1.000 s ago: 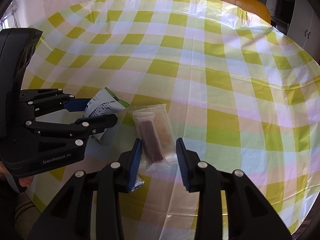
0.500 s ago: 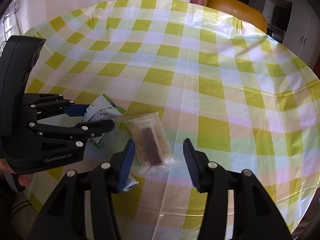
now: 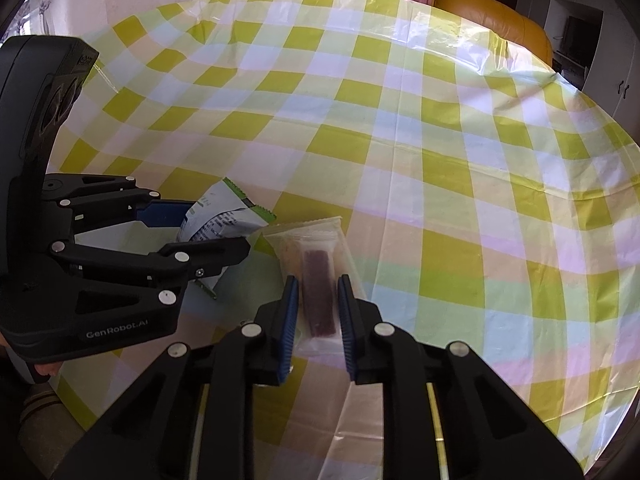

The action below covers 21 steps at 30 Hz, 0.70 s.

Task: Organize snacks
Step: 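Hold the green packet in the left tool while the right grasps the clear-wrapped brown bar, then carry both held snacks over the purple-rimmed box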

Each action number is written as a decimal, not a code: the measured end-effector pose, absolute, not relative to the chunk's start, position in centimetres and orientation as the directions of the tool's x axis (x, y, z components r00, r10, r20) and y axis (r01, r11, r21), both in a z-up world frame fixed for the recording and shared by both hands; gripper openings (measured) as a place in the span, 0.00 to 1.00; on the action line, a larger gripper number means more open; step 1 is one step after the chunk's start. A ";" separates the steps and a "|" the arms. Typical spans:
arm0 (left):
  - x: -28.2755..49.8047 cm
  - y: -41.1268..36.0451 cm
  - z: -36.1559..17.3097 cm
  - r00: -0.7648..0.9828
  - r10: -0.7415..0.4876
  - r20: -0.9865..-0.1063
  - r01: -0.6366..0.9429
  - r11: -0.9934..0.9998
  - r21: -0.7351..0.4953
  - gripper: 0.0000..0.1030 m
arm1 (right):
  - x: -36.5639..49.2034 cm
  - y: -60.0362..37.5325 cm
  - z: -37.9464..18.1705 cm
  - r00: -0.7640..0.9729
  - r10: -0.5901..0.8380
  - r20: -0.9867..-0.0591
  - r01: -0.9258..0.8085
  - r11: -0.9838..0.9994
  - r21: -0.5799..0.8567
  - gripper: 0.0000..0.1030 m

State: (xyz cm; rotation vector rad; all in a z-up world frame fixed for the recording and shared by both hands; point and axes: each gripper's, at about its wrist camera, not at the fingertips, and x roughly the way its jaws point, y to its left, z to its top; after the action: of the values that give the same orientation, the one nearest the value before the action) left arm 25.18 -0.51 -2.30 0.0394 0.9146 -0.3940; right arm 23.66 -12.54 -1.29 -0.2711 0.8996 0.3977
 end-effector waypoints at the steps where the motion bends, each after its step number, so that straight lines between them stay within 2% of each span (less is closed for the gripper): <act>1: 25.1 -0.4 -2.3 0.545 -0.316 -0.777 0.346 0.929 -0.134 0.35 | 23.6 -12.6 -1.3 0.556 0.223 -0.801 -0.442 0.895 -0.057 0.19; 4: 24.9 -0.4 -2.0 0.551 -0.321 -0.770 0.340 0.929 -0.143 0.35 | 23.5 -12.8 -1.1 0.560 0.232 -0.795 -0.438 0.898 -0.047 0.13; 21: 22.8 -3.9 1.1 0.583 -0.342 -0.737 0.363 0.921 -0.141 0.34 | 21.2 -18.4 0.8 0.619 0.140 -0.773 -0.293 0.954 -0.062 0.13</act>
State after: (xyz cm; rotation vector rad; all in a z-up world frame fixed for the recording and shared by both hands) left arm 22.81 -3.90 1.13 0.0258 0.8545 -0.4117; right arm 21.24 -18.38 0.82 -0.1898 0.8699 0.2509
